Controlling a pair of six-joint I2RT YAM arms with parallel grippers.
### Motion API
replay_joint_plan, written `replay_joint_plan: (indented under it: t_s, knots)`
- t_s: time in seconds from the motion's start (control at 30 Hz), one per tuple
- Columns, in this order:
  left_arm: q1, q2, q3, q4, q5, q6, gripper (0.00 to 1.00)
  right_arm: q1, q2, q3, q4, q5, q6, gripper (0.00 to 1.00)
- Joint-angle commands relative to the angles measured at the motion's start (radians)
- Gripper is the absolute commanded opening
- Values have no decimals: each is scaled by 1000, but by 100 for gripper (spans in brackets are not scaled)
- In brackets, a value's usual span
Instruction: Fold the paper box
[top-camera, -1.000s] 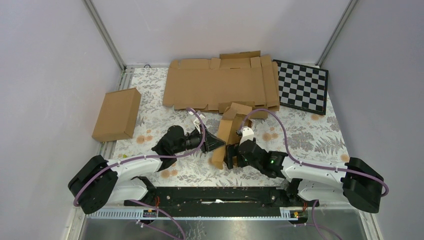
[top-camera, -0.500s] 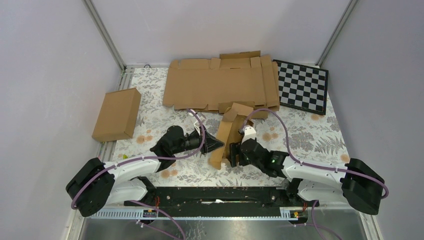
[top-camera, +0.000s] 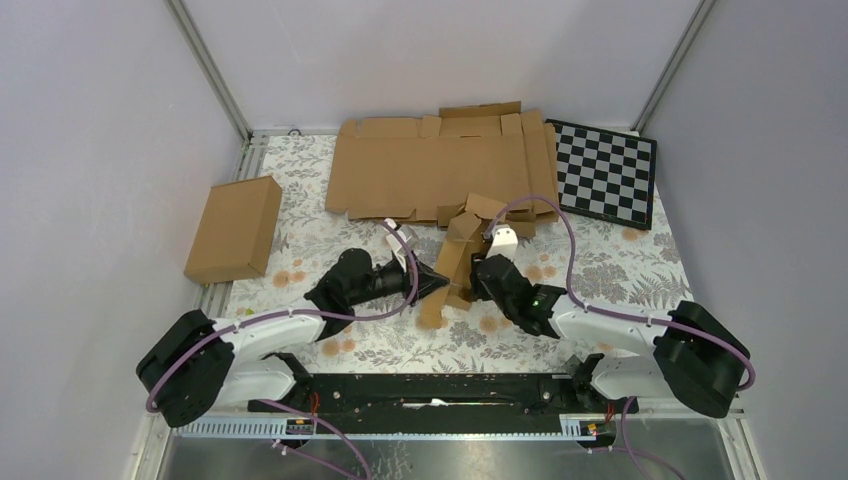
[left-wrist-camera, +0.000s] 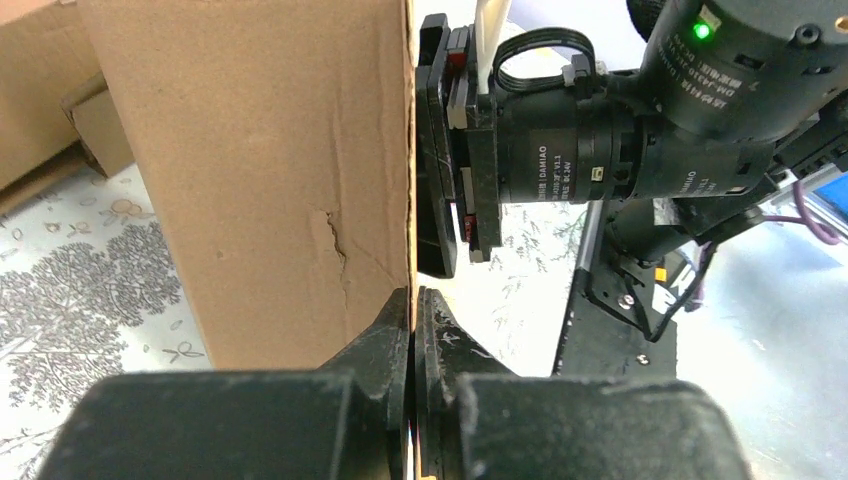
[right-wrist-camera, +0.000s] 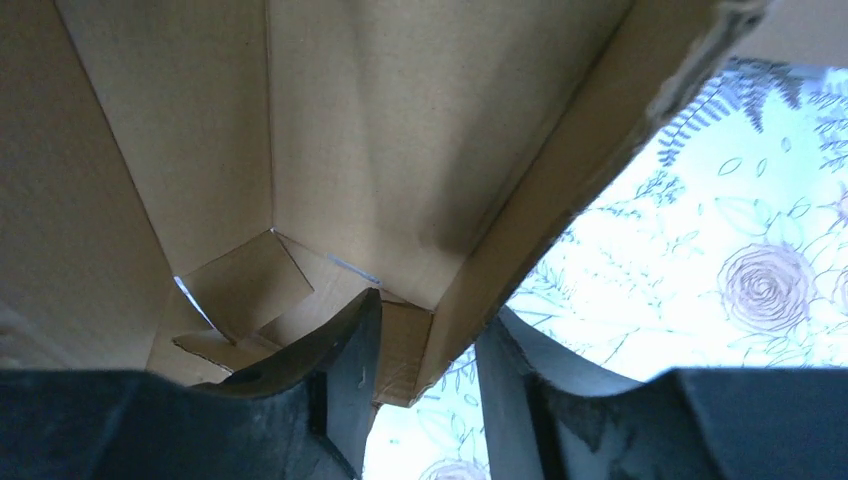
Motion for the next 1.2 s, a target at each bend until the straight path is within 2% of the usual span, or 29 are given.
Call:
replay_joint_plan:
  t_s: [0.0, 0.17, 0.27, 0.47, 0.63, 0.87, 1.0, 1.17]
  knots:
    - [-19, 42, -50, 225, -49, 71, 0, -12, 28, 22, 144, 128, -60, 43]
    - [-30, 64, -112, 348, -71, 115, 0, -28, 40, 23, 218, 174, -135, 32]
    - [-30, 57, -149, 404, -85, 129, 0, -28, 30, 5, 290, 206, -186, 30]
    - [-30, 48, -210, 456, -108, 137, 0, -27, 36, -96, 531, 225, -287, 22]
    - [-30, 3, -259, 435, -137, 125, 0, -28, 70, -81, 513, 201, -288, 1]
    - [-30, -55, -287, 354, -179, 103, 0, -28, 87, -73, 570, 337, -327, 0]
    - [-29, -64, -293, 351, -194, 71, 4, -28, 108, -85, 668, 433, -379, 0]
    - [-31, -44, -290, 344, -221, 57, 7, -28, 132, -107, 759, 434, -399, 0]
